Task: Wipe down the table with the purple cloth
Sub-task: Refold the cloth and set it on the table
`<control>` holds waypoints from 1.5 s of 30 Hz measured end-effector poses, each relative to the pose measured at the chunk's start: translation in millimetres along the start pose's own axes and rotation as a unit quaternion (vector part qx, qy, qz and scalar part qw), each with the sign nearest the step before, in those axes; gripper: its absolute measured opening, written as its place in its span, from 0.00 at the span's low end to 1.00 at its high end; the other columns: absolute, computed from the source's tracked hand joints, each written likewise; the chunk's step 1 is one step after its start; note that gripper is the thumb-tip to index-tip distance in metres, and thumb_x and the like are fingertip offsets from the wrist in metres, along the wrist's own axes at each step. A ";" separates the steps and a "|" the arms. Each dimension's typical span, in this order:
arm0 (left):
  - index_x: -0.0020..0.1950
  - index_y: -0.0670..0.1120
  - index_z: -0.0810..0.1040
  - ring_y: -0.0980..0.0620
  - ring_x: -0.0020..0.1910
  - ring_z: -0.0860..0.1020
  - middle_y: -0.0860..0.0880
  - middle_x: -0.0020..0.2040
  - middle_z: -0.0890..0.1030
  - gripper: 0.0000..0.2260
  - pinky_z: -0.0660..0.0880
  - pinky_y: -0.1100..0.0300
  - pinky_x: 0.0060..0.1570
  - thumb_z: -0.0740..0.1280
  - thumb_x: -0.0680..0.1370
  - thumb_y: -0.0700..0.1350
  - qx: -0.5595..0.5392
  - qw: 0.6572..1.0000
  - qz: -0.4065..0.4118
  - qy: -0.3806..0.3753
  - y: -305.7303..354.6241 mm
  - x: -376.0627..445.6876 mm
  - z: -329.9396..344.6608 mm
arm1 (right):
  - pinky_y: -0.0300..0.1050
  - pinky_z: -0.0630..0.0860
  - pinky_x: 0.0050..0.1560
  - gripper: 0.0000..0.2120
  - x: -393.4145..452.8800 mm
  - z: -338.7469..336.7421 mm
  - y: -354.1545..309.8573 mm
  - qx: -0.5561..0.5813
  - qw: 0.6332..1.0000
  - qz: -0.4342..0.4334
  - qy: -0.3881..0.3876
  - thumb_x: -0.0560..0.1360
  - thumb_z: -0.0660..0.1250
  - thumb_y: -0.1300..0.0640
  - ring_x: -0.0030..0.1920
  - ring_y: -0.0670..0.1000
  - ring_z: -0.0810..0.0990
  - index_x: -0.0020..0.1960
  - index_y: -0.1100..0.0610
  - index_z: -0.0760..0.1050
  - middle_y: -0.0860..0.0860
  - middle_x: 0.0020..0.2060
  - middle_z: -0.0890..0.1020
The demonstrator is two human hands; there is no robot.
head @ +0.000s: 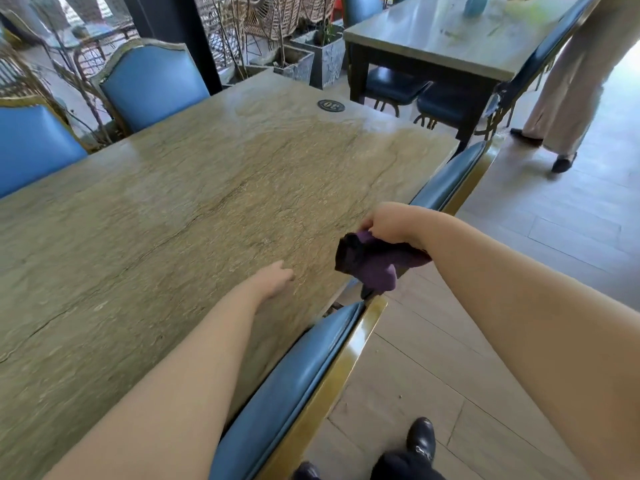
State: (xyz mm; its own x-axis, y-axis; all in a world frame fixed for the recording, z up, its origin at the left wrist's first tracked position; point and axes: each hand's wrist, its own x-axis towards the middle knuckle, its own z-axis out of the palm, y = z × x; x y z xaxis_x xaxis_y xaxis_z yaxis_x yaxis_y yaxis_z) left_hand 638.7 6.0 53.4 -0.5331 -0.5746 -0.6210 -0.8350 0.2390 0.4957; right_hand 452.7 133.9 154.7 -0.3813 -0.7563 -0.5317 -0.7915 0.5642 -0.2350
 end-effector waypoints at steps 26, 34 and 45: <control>0.62 0.47 0.75 0.44 0.53 0.82 0.42 0.58 0.82 0.11 0.81 0.50 0.45 0.65 0.79 0.42 -0.523 0.836 0.145 0.080 265.9 5.1 52.1 | 0.44 0.80 0.47 0.25 19.3 -126.3 211.5 0.487 0.850 -0.150 -0.129 0.72 0.71 0.67 0.52 0.52 0.81 0.66 0.54 0.71 0.54 0.56 0.80; 0.65 0.44 0.72 0.48 0.47 0.82 0.43 0.58 0.81 0.14 0.81 0.56 0.36 0.64 0.80 0.41 -0.488 0.851 0.158 0.110 329.6 84.8 35.9 | 0.45 0.80 0.51 0.21 99.4 -172.9 260.6 0.489 0.861 -0.134 -0.047 0.73 0.70 0.68 0.51 0.53 0.81 0.64 0.57 0.73 0.55 0.53 0.80; 0.62 0.44 0.73 0.51 0.40 0.82 0.46 0.50 0.81 0.11 0.79 0.59 0.28 0.65 0.80 0.39 -0.494 0.853 0.082 0.146 389.0 222.4 -6.9 | 0.53 0.78 0.58 0.23 256.3 -241.3 304.5 0.467 0.868 -0.121 -0.115 0.71 0.73 0.62 0.55 0.54 0.81 0.64 0.54 0.72 0.54 0.56 0.80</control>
State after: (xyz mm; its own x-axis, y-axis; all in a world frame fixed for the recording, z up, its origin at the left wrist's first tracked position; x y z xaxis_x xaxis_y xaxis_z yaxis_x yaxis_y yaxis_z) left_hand 196.3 -34.2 112.3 -0.4541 -0.8023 -0.3875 -0.1527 -0.3584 0.9210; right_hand -1.3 31.9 143.1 -0.0677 -0.8644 -0.4983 -0.0616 0.5021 -0.8626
